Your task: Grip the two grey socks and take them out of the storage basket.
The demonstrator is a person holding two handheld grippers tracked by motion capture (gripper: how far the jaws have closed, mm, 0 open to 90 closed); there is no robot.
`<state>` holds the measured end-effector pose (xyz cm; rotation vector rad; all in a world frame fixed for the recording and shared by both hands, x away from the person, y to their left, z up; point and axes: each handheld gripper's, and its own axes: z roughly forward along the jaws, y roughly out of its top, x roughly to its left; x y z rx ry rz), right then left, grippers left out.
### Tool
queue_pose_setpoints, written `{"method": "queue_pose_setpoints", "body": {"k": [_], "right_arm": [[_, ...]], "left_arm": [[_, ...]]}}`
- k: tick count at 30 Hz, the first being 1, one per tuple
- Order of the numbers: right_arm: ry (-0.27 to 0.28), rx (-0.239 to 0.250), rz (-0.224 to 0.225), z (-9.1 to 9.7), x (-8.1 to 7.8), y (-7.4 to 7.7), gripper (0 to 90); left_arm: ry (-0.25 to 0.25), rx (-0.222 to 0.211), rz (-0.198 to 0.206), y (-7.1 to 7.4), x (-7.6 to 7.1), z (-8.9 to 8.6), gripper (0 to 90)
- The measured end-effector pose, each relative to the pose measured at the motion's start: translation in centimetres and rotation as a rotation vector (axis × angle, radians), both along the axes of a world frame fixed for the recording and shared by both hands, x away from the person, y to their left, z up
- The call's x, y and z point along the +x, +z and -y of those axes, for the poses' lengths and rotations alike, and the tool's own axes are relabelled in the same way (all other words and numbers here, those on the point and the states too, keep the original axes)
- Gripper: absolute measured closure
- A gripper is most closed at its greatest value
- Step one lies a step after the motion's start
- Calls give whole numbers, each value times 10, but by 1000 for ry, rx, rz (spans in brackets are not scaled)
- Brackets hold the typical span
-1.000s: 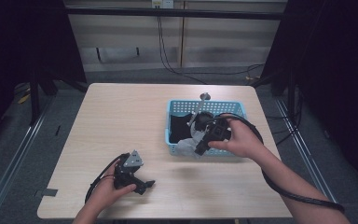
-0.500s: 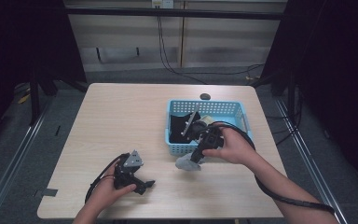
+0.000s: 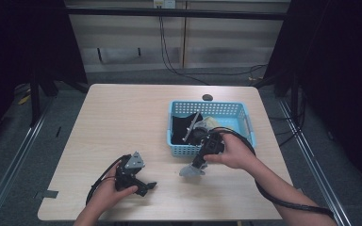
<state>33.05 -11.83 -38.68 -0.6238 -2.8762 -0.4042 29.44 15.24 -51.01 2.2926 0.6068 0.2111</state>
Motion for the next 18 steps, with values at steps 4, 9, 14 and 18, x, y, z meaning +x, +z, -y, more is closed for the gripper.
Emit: {"method": "queue_pose_setpoints", "body": {"k": [4,9,14,18], "right_arm": [[10,-1,-3,1,-1,-5,810],[1,2,-4,4,-3,-7,711],[-20,9,9,9,0,-2,630],[-61,24,26,16,6,4,567]], "left_arm": [[0,0,0,0,0,0,0],[0,0,0,0,0,0,0],[1,-2,-2,0,0,0,0],[0,0,0,0,0,0,0]]}}
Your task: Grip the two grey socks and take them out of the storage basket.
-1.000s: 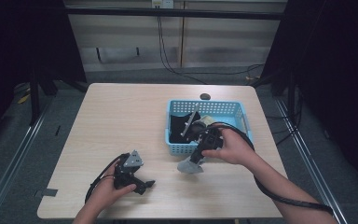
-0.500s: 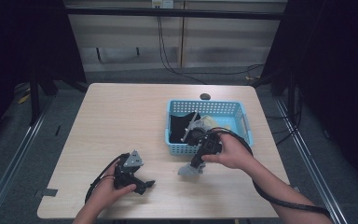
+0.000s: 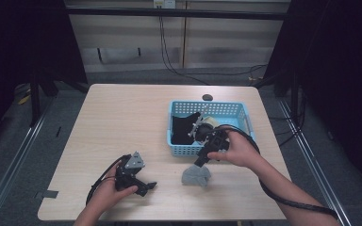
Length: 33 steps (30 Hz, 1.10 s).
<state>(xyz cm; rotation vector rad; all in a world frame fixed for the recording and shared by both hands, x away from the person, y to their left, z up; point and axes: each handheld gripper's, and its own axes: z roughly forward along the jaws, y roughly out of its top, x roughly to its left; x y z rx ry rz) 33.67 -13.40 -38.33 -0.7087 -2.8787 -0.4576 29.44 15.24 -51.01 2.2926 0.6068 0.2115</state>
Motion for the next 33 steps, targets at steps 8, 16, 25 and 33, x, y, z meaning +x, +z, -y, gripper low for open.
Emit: {"method": "queue_pose_setpoints", "body": {"k": [8,16,25,33], "right_arm": [[-109,17,65,18,25,7,439],[-208,22,101,36,52,7,339],[-324,-4,126,50,78,-9,286],[-358,-56,138,53,93,-34,287]], "left_arm": [[0,0,0,0,0,0,0],[0,0,0,0,0,0,0],[3,-4,-1,0,0,0,0],[2,-6,0,0,0,0,0]]}}
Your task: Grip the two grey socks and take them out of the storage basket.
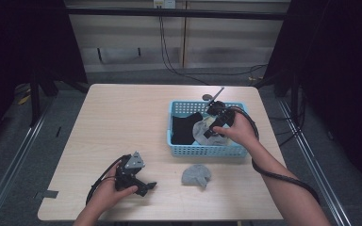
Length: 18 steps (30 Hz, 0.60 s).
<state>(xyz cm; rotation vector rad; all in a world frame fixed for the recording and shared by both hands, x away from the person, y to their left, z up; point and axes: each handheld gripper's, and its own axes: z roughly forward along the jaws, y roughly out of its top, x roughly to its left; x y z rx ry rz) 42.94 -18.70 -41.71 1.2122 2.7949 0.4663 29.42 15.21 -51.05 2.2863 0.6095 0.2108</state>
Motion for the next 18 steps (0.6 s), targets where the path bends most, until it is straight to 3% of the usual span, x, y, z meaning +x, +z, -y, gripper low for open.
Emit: {"method": "queue_pose_setpoints", "body": {"k": [3,8,18], "right_arm": [[-15,-3,14,1,4,-8,299],[-34,-12,-2,3,9,-18,317],[4,-29,-45,2,4,-35,363]], "left_arm": [[-2,5,-1,0,0,0,0],[-1,3,-3,0,0,0,0],[-2,3,-2,0,0,0,0]]}}
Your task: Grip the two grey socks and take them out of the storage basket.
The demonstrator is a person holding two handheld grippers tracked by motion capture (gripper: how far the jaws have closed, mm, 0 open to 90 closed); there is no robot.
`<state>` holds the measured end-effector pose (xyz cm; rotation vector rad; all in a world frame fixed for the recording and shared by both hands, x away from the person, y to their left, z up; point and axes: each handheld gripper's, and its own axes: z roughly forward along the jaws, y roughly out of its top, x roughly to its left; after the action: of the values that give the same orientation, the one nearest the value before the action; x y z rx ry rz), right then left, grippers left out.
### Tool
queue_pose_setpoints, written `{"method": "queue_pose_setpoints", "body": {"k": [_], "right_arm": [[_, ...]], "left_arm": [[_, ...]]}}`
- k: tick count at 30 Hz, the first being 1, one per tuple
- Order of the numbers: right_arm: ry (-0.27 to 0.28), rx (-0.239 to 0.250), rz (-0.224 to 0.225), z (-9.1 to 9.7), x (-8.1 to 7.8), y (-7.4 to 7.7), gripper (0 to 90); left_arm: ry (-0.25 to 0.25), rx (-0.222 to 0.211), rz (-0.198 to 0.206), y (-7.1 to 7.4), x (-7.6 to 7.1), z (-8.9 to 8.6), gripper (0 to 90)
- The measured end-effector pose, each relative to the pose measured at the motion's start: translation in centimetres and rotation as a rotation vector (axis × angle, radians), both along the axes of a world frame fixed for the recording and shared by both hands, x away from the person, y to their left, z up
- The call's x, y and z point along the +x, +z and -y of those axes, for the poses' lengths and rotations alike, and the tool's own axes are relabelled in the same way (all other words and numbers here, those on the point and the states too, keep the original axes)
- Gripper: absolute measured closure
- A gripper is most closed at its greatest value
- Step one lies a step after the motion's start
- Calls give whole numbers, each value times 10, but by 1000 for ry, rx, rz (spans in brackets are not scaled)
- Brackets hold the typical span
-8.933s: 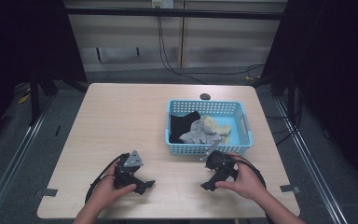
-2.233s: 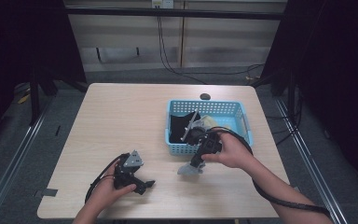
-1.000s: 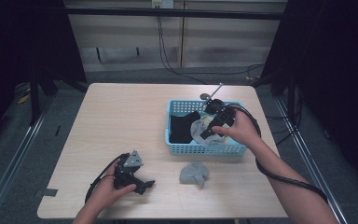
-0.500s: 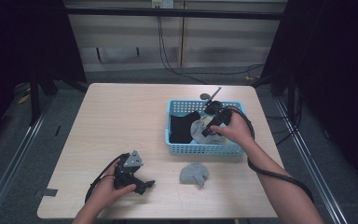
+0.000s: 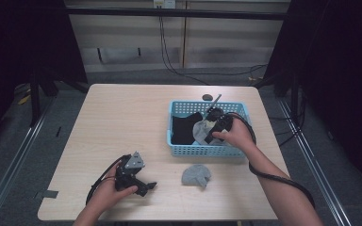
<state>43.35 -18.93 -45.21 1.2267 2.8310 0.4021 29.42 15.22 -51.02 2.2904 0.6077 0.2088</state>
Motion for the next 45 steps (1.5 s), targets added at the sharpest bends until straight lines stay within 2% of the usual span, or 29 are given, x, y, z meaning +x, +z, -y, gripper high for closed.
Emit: {"method": "queue_pose_setpoints", "body": {"k": [3,6,8,14,16,19,31,45], "right_arm": [[16,-6,-1,-1,-1,-3,373],[20,-24,4,-1,-3,-7,428],[31,-46,16,-1,-4,-9,569],[43,-65,-7,-3,-5,-6,796],[52,-73,-9,-4,-5,-3,820],[41,-61,-30,-5,-5,2,828],[36,-33,-54,3,0,35,839],[55,-4,-35,6,-1,67,840]], "left_arm": [[-1,2,1,0,0,0,0],[0,1,0,0,0,0,0],[0,1,-1,0,0,0,0],[-1,-2,1,0,0,0,0],[0,-4,-1,0,0,0,0],[-1,-3,2,0,0,0,0],[1,-8,2,-1,0,0,0],[1,-2,5,0,0,0,0]]}}
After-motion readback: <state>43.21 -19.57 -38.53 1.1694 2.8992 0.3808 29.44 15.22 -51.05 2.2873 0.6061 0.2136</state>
